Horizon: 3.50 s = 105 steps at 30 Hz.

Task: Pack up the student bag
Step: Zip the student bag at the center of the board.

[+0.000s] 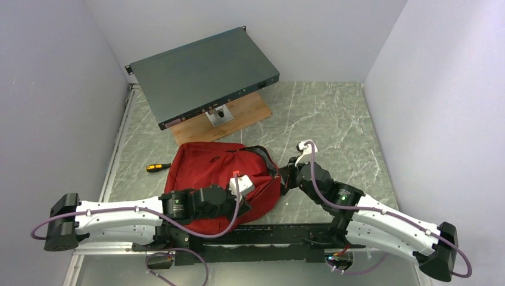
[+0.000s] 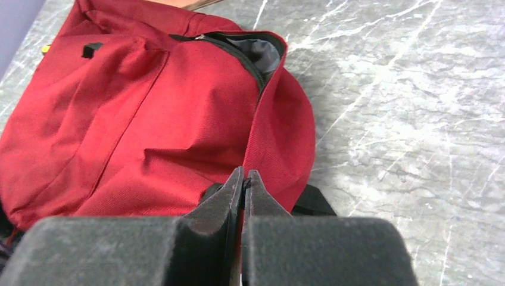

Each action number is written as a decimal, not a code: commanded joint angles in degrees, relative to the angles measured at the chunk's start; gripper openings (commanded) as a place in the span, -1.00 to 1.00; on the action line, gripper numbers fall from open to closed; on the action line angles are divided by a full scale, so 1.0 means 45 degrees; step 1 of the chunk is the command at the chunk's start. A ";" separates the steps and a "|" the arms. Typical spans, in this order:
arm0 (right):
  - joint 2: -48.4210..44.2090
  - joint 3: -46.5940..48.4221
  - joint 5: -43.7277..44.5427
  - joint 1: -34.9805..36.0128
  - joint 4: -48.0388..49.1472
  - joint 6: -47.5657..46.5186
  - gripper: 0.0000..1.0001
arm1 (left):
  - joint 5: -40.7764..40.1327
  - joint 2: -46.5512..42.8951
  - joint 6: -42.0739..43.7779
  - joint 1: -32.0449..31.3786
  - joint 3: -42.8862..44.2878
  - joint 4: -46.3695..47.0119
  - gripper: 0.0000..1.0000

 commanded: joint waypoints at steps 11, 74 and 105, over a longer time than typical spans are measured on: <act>0.1867 0.1182 -0.0832 -0.3029 0.2710 -0.4295 -1.00 | 0.5602 0.1820 0.0944 -0.0289 0.0178 0.0719 -1.00; 0.2762 0.2513 -0.7124 -0.4740 0.1629 0.4754 -0.71 | 0.0773 0.7340 0.0686 0.4626 0.2131 1.1401 -0.17; 0.1521 0.1286 -0.7310 -0.4750 -0.0852 0.1081 0.35 | 0.2623 0.7807 -0.1849 0.5194 0.3537 0.8632 -1.00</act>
